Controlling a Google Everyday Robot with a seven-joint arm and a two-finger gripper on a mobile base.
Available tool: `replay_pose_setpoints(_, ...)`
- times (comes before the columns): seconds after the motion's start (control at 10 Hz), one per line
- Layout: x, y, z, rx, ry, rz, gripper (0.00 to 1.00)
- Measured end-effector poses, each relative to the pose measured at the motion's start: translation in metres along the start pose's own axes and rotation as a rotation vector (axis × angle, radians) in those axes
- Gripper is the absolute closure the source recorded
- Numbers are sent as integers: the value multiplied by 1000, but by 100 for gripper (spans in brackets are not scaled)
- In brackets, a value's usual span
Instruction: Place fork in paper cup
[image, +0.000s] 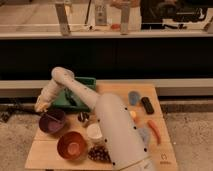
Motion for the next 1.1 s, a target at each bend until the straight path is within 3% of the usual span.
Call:
replay_pose_setpoints(0.4, -15, 1, -18, 15, 8, -25, 100)
replay_pose_setpoints(0.8, -52, 5, -50, 39, 35, -60, 100)
replay_pose_setpoints(1.1, -70, 9, -60, 50, 58, -69, 100)
